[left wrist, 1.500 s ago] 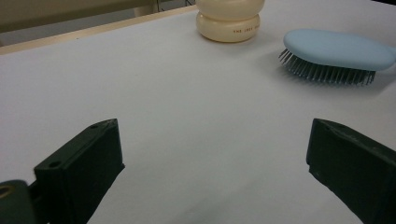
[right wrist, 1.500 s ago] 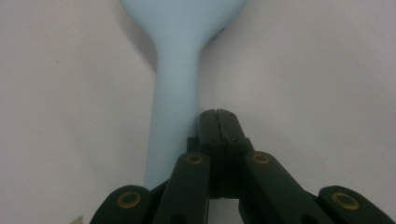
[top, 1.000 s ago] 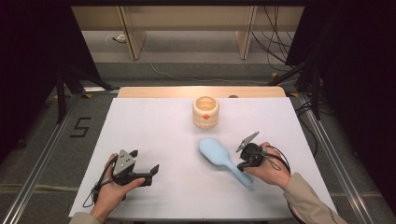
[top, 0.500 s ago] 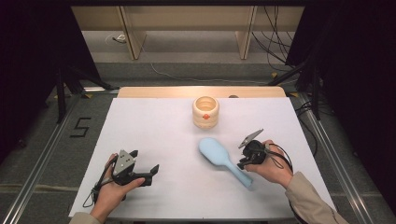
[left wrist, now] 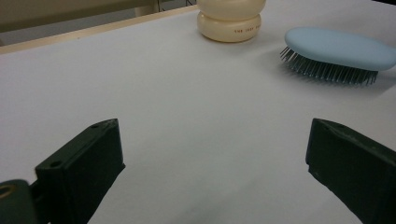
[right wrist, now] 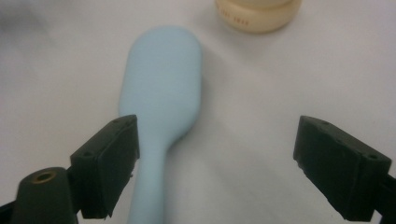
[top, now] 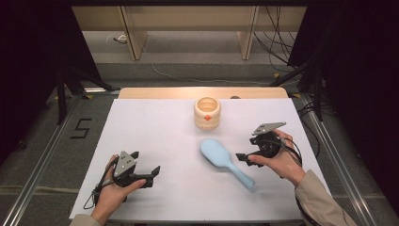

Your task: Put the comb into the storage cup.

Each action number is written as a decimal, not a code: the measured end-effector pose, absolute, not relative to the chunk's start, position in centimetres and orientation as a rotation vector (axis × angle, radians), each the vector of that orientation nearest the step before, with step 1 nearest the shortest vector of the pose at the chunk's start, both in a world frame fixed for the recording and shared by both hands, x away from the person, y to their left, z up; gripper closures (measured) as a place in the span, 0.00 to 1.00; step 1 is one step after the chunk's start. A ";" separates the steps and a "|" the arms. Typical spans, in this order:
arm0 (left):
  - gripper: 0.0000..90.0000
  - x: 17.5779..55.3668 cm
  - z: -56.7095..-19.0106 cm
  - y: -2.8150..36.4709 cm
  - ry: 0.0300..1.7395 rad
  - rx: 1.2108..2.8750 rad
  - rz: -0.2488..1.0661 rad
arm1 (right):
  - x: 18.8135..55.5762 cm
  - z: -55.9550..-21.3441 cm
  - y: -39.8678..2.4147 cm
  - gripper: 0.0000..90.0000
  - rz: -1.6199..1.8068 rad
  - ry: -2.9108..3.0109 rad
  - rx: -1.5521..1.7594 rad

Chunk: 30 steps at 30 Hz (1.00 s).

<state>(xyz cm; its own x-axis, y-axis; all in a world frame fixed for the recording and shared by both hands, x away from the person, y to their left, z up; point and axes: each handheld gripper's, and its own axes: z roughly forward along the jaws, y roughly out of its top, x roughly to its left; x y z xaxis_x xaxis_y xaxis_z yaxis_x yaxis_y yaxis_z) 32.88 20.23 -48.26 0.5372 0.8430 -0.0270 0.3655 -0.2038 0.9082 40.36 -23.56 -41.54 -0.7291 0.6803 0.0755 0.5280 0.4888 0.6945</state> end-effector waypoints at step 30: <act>0.04 32.9 -48.2 20.3 1.007 1.784 0.623 | 40.1 -40.3 -22.7 0.03 1.437 2.248 0.860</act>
<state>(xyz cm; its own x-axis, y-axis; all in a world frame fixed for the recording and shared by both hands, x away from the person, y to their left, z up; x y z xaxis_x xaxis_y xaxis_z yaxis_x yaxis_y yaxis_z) 32.90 20.31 -48.17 0.5290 0.8483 -0.0223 0.3586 -0.1997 0.9119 40.07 -22.66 -40.29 -0.7604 0.6483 0.0394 0.3076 0.3061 0.9009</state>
